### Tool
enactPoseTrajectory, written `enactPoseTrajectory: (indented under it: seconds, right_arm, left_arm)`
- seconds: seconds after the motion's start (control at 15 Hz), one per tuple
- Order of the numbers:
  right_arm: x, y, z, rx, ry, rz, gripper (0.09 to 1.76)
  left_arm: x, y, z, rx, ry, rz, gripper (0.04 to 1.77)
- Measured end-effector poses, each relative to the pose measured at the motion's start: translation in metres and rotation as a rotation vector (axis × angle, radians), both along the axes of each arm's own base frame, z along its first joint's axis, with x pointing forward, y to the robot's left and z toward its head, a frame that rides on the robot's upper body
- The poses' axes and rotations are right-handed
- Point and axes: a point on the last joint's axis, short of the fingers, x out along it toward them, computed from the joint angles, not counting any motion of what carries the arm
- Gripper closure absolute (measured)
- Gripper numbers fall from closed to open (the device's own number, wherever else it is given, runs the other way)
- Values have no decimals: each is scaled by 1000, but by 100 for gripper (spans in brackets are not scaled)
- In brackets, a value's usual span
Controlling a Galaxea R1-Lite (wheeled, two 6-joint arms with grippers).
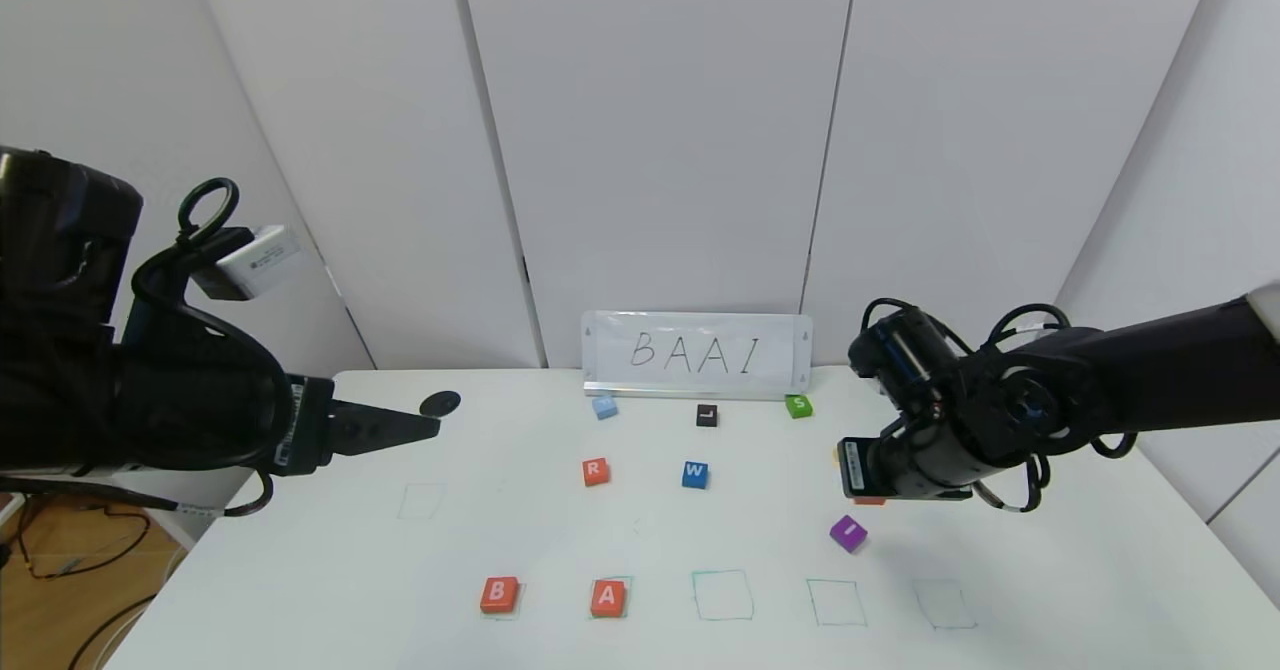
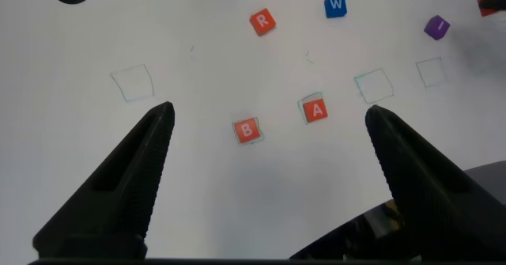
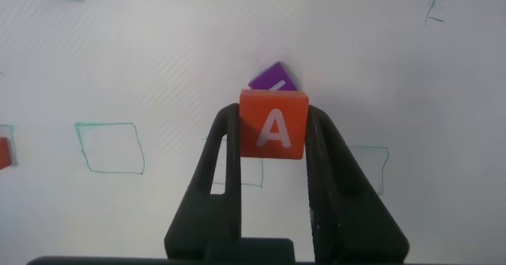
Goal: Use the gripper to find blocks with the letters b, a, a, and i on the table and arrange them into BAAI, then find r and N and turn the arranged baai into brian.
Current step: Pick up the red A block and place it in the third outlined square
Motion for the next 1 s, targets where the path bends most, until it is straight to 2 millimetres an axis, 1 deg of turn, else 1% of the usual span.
enactPoseTrajectory:
  seconds: [0.13, 0.47, 0.87, 1.0]
  right_arm:
    - [-9, 18, 0, -4, -6, 31, 131]
    - [-25, 53, -2, 16, -5, 80, 131]
    - [-38, 97, -31, -3, 9, 45, 131]
    - [-40, 107, -37, -10, 9, 55, 131]
  left_arm:
    - [-6, 1, 1, 18, -17, -17, 9]
    - [-18, 2, 7, 27, -52, -29, 9]
    - [-27, 4, 11, 41, -86, -44, 9]
    - [-29, 4, 11, 46, -92, -48, 9]
